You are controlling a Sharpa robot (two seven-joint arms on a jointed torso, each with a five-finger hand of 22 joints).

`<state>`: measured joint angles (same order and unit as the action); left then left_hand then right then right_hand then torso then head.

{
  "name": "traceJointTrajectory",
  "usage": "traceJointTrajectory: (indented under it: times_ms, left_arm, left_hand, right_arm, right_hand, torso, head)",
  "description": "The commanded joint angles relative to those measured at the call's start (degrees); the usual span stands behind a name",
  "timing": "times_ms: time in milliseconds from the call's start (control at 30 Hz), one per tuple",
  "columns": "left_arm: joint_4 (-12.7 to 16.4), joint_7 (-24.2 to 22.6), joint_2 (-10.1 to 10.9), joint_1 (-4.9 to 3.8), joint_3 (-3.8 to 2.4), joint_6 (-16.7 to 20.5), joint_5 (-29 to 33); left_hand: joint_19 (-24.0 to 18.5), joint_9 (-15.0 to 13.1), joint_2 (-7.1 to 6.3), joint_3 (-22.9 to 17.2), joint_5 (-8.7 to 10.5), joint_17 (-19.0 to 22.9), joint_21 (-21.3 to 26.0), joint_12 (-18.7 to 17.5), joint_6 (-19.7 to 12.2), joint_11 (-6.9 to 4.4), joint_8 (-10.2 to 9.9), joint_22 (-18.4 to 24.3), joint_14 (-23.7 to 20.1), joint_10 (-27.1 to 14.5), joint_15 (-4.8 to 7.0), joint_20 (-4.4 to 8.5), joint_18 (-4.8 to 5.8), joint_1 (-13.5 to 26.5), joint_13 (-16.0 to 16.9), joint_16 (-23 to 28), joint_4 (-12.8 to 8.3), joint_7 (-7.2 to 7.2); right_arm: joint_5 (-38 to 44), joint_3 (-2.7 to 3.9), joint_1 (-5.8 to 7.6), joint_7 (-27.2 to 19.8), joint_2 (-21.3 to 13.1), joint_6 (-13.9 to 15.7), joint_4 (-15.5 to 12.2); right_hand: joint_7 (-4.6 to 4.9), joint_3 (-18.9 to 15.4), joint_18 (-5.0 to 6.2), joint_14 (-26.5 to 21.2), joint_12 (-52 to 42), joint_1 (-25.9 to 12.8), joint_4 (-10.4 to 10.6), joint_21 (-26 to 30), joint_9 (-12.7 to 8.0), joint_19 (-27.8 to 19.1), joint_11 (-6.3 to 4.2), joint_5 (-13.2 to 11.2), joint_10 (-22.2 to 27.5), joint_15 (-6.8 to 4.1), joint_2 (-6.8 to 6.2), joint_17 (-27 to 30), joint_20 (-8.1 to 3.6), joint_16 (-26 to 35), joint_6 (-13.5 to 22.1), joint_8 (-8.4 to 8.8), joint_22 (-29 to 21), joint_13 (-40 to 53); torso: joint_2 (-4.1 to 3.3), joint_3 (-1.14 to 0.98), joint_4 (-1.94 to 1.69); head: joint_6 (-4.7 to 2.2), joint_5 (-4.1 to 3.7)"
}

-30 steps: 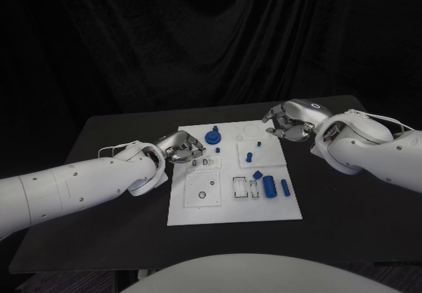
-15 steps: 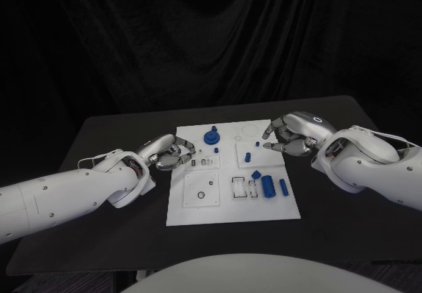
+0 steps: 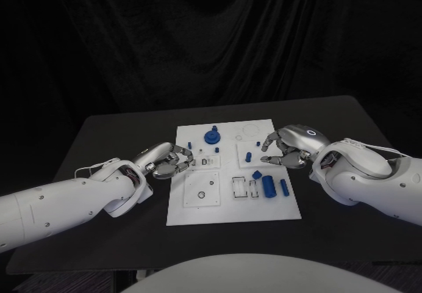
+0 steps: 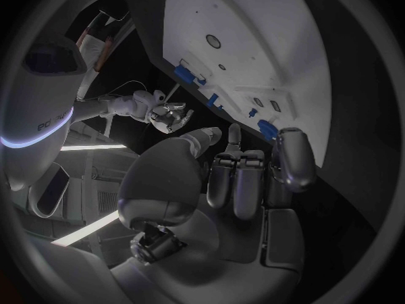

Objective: Assemble the parts on the task board

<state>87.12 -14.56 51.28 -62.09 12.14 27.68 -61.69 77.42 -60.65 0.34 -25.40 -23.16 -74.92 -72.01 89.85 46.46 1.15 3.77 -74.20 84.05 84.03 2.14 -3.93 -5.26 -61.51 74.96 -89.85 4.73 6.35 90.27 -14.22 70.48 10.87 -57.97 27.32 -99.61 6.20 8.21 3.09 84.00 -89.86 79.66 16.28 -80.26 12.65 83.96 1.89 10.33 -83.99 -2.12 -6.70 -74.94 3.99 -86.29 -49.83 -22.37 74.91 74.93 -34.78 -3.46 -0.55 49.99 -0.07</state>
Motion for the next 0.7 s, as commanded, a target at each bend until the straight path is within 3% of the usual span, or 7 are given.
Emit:
traceJointTrajectory:
  times_ms: [33, 167, 233, 367, 500, 700]
  left_arm:
    - [0.1, -2.3, -0.1, 0.48, -0.05, 1.0, 0.2]
    - [-0.1, -2.6, -0.2, 0.98, -0.05, 1.0, 0.2]
    - [-0.1, -2.7, -0.2, 1.18, -0.05, 1.0, 0.2]
    - [-0.1, -2.9, -0.1, 1.36, -0.05, 1.1, 0.2]
    - [0.1, -3.1, 0.1, 1.44, -0.05, 1.2, 0.2]
    - [0.2, -3.2, 0.1, 1.48, -0.05, 1.2, 0.2]
  left_hand:
    - [0.0, 0.1, -0.06, 0.1, -0.32, -15.1, -0.2, 0.1, 0.2, 0.35, 0.1, -0.1, 5.9, 6.0, -0.3, -0.42, -0.14, -0.7, 15.0, -0.1, 0.2, 0.08]
    - [0.0, 0.2, -0.08, 0.2, -0.42, -15.1, -0.3, 0.1, 0.4, 0.39, 0.1, -0.2, 5.9, 6.0, -0.34, -0.46, -0.11, -0.8, 15.0, -0.1, 0.2, 0.07]
    - [0.1, 0.4, -0.09, 0.2, -0.56, -15.1, -0.3, 0.1, 0.6, 0.44, 0.2, -0.2, 5.9, 6.0, -0.38, -0.5, -0.11, -0.9, 15.0, -0.1, 0.2, 0.06]
    - [0.1, 0.5, -0.09, 0.2, -0.65, -15.1, -0.3, 0.1, 0.8, 0.48, 0.2, -0.3, 5.9, 6.0, -0.41, -0.53, -0.1, -0.9, 15.0, -0.1, 0.2, 0.05]
    - [0.1, 0.6, -0.1, 0.2, -0.73, -15.1, -0.3, 0.1, 0.9, 0.5, 0.2, -0.3, 5.9, 6.0, -0.43, -0.55, -0.1, -1.0, 15.0, -0.1, 0.2, 0.05]
    - [0.2, 0.7, -0.09, 0.3, -0.81, -15.1, -0.4, 0.1, 1.1, 0.52, 0.3, -0.4, 5.9, 6.0, -0.46, -0.57, -0.09, -1.0, 15.0, -0.1, 0.2, 0.05]
  right_arm:
    - [3.9, 0.03, -0.55, 4.5, -0.2, -2.6, -0.7]
    - [4.8, 0.03, -1.12, 6.0, -0.3, -5.1, -1.3]
    - [5.5, 0.03, -1.4, 6.8, -0.3, -6.9, -1.6]
    - [6.0, 0.03, -1.7, 7.8, -0.1, -9.0, -1.9]
    - [6.2, 0.03, -1.86, 8.5, 0.2, -10.3, -1.8]
    - [6.3, 0.04, -1.96, 9.1, 1.2, -11.8, -1.4]
  right_hand:
    - [-0.05, -0.4, -1.1, 5.1, -0.1, -0.4, -0.1, -0.4, 0.1, 3.4, -0.22, -0.3, -6.0, -0.27, 0.04, -10.8, -0.37, -0.5, -0.4, -0.2, 12.5, 15.1]
    - [-0.07, -0.5, -1.13, 5.1, -0.1, -0.2, -0.3, -0.7, 0.1, 3.5, -0.25, 0.6, -6.0, -0.3, 0.02, -10.9, -0.39, -0.6, -0.2, -0.05, 12.5, 15.1]
    - [0.26, -0.5, -1.18, 5.1, -0.1, 0.3, -0.8, -1.0, -0.2, 3.5, -0.03, 2.0, -6.0, -0.12, -0.05, -11.0, -0.28, -0.6, 1.2, 1.32, 12.6, 15.1]
    - [0.37, -0.3, -1.12, 5.2, -0.1, 0.8, -1.2, -0.9, -0.4, 3.3, -0.01, 3.2, -6.0, -0.1, -0.1, -11.3, -0.22, -0.9, 1.7, 2.26, 12.5, 15.1]
    - [0.68, -0.2, -1.07, 5.2, -0.1, 1.4, -1.7, -0.8, -0.9, 3.2, -0.01, 4.4, -6.0, -0.06, -0.07, -11.3, -0.14, -0.9, 3.2, 4.33, 12.5, 15.1]
    - [0.73, 0.1, -0.99, 5.1, -0.1, 1.9, -2.3, -0.6, -1.2, 3.0, -0.28, 6.1, -6.0, -0.25, 0.04, -11.2, -0.23, -0.9, 3.6, 5.6, 12.4, 15.1]
  torso:
    - [-0.2, 0.1, -0.12]
    - [-0.44, 0.37, -0.27]
    - [-0.55, 0.44, -0.3]
    - [-0.63, 0.53, -0.37]
    - [-0.64, 0.53, -0.41]
    - [-0.49, 0.5, -0.33]
  head:
    - [0.01, 0.04]
    - [0.01, -0.07]
    - [0.01, -0.01]
    - [0.01, 0.15]
    - [0.01, 0.15]
    - [0.01, 0.38]
